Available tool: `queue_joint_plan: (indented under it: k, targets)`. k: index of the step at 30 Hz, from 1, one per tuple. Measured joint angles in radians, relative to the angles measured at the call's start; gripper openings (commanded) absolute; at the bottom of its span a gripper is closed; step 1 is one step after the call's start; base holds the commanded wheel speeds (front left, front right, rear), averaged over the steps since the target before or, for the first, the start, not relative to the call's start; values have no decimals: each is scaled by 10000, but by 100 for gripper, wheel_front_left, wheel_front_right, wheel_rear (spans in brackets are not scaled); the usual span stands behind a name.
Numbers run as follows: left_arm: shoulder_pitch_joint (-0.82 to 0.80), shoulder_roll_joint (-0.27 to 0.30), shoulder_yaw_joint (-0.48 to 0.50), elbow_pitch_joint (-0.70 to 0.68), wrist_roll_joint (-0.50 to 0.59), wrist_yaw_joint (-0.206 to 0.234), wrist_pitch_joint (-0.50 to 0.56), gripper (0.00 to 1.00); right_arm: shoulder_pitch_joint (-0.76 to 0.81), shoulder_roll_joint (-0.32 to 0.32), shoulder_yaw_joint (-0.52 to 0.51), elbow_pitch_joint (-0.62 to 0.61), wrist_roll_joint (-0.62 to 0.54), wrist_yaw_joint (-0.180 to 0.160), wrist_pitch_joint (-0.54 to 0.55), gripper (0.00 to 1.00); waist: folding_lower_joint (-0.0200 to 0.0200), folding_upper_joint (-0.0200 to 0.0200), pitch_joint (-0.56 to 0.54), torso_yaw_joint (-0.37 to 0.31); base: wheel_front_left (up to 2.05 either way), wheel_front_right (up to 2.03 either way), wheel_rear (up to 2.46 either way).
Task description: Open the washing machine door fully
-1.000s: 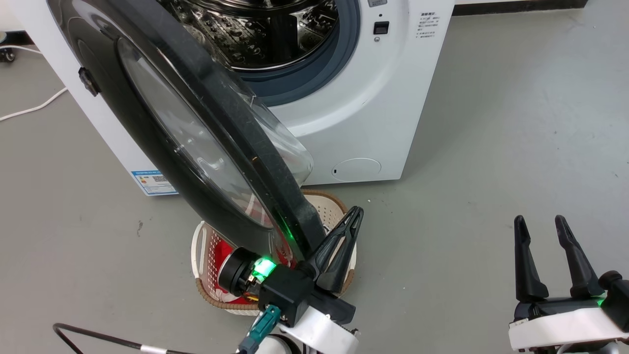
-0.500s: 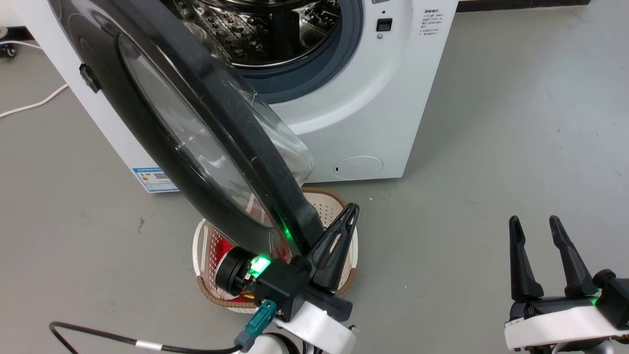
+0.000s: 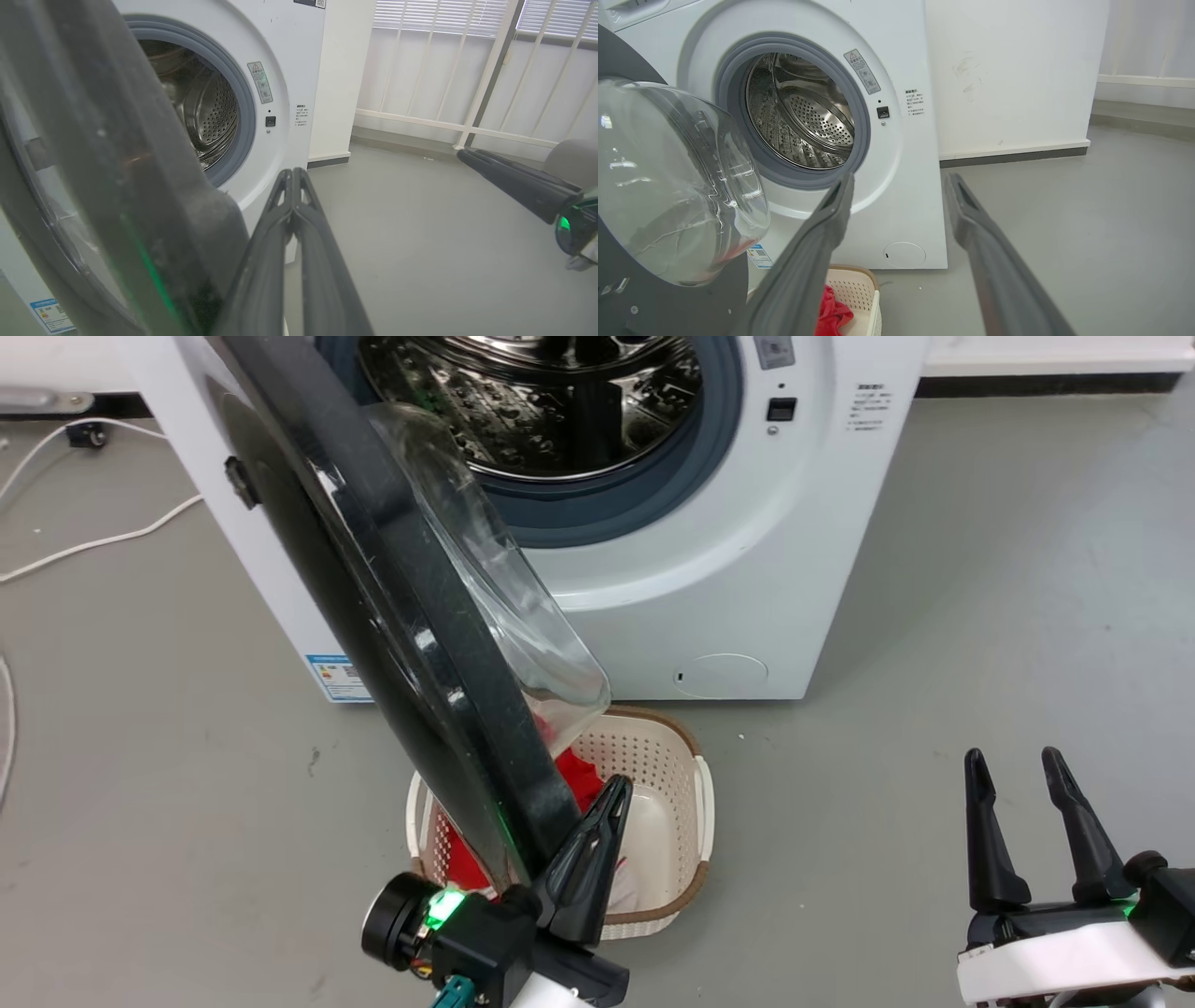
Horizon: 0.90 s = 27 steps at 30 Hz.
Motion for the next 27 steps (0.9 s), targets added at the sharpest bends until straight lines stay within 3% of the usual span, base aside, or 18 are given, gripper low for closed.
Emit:
queue_joint_plan:
  k: [9, 17, 27]
  targets:
    - [790, 349, 336, -629, -81, 500, 42, 0, 149, 2, -151, -272, -107, 0, 174, 100, 0, 0, -102, 873, 0, 0, 0]
    - [1089, 318, 683, -976, -186, 938, -98, 0, 159, 6, -242, -560, -267, 0, 272, 100, 0, 0, -58, 1874, 0, 0, 0]
    - [1324, 539, 2000, -1024, -788, 1406, -518, 0, 178, 6, -261, -892, -424, 0, 631, 100, 0, 0, -20, 2851, 0, 0, 0]
